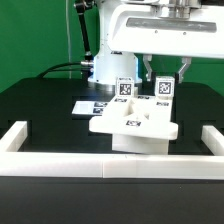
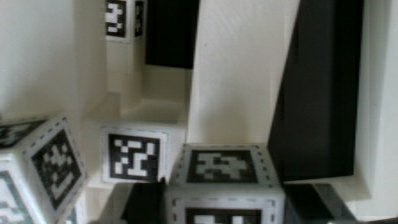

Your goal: Assemble chair

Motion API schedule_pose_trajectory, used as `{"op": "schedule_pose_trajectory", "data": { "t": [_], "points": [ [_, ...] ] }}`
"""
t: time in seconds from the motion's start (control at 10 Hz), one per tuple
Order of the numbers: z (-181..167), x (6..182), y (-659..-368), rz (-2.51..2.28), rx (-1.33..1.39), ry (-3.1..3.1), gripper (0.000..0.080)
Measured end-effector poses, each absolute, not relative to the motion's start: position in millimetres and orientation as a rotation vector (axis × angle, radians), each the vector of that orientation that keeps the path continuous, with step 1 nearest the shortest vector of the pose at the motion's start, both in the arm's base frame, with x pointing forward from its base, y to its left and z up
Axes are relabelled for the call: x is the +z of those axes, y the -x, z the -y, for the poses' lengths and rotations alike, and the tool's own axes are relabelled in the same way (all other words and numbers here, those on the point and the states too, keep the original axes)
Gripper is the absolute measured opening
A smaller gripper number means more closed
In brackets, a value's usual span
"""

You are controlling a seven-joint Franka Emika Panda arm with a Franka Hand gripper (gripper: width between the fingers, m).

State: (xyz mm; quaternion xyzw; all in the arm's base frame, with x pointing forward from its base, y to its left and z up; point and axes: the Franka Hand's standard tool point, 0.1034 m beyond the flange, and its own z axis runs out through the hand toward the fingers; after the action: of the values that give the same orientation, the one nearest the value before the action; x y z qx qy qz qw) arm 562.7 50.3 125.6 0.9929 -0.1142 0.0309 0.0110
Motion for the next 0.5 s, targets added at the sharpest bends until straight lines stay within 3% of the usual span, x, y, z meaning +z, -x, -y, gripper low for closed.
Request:
{"op": "schedule_pose_trajectory", "data": {
  "t": [0.5],
  "points": [
    [-51.3,125.5,-564.0,0.570,0.100,-3.074,0.0287]
  ]
}}
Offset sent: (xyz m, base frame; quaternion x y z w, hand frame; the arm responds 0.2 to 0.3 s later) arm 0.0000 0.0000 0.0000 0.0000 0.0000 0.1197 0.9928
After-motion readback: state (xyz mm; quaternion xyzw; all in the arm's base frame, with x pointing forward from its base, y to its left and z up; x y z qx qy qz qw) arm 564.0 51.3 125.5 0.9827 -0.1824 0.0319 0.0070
